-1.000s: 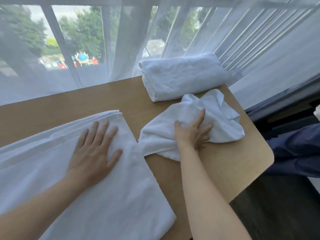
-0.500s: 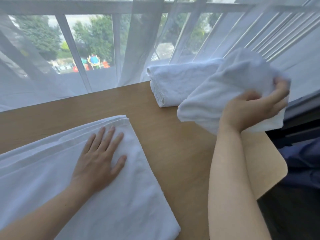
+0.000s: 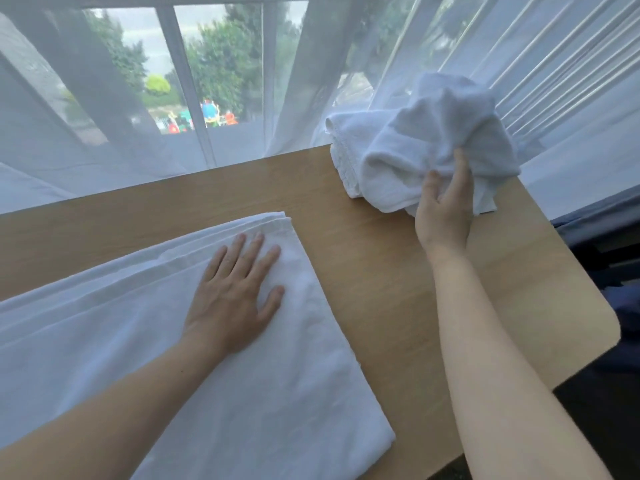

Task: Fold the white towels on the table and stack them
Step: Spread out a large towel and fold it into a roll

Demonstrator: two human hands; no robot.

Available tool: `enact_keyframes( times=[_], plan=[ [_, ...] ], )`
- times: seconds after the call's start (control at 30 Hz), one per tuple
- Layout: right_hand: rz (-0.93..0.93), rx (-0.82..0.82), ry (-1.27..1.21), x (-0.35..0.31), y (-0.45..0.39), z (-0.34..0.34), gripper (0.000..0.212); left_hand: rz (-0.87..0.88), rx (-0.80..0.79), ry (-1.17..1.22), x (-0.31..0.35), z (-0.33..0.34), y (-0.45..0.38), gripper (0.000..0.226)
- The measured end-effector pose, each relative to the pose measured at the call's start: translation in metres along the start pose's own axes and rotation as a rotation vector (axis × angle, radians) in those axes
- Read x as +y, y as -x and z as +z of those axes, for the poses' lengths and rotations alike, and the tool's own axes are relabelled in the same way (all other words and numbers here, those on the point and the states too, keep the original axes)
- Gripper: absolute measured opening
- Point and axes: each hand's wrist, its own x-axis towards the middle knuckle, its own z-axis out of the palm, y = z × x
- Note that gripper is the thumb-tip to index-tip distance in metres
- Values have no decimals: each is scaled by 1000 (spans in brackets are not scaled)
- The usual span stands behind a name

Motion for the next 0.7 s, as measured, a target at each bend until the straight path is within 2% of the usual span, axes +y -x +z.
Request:
enact_keyframes(
  times=[0.07, 0.13, 0.23, 0.33, 0.47, 0.6, 0.7],
  plan=[
    [22, 15, -36, -6, 54, 6, 48, -15, -4, 27, -1, -2, 0, 68],
    [110, -50, -20, -8, 116, 16, 42, -39, 16, 88, -3, -5, -2, 67],
    [245, -194, 126, -5, 197, 31, 37, -83, 64, 141, -12, -5, -11, 66],
    [238, -207, 339, -2, 248, 41, 34, -156, 39, 123, -22, -3, -26, 76],
    [235, -228, 430, -8, 260, 43, 44, -203, 44, 98, -20, -6, -41, 88],
    [245, -275, 430, -1, 246, 34, 53, -208, 87, 205, -11, -13, -48, 67],
    [228, -226, 457, 15, 237, 17, 54, -107, 141, 330, 8, -14, -56, 55]
  ],
)
